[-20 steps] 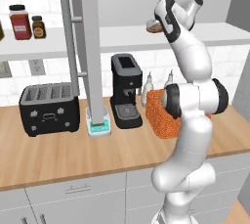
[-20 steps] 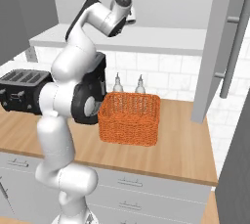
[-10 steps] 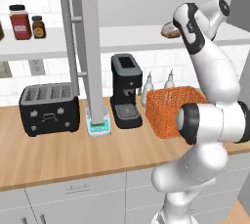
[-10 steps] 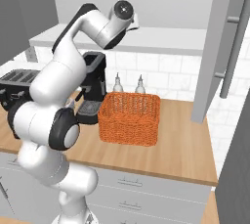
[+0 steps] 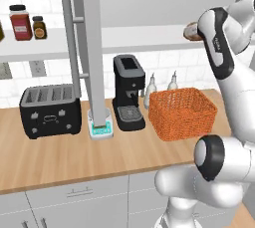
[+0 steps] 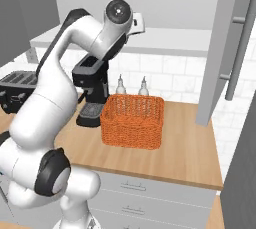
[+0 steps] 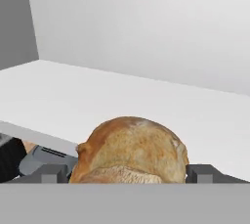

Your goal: Open the cabinet, pick up the bread from the cabinet and place it in the basket. Then move the basket to the dining counter.

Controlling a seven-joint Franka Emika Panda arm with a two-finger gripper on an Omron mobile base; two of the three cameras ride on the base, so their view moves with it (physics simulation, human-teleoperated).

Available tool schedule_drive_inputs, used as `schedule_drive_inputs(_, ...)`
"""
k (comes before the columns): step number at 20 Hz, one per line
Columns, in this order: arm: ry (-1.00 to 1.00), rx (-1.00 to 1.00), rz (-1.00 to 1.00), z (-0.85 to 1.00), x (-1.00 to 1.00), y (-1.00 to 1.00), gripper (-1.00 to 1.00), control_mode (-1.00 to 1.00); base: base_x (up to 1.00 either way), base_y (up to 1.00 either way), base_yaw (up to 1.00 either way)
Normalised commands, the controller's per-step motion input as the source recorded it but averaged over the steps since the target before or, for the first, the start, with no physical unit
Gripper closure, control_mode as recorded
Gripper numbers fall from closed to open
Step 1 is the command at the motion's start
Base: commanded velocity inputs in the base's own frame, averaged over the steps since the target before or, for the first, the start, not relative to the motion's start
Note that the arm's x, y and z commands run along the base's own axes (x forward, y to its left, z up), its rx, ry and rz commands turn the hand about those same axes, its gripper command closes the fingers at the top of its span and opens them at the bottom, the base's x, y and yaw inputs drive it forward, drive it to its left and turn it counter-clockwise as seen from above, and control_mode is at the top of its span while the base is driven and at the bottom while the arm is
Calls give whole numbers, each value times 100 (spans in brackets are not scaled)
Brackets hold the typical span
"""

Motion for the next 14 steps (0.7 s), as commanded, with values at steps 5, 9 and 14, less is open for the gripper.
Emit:
schedule_drive_inputs(5,0,8,-12,0,-100,-30,100,-100,0,0,0)
schedule_drive_inputs(9,2,3,-13,-9,-100,-21,100,-100,0,0,0)
schedule_drive_inputs(14,4,0,-20,-48,-97,0,100,-100,0,0,0)
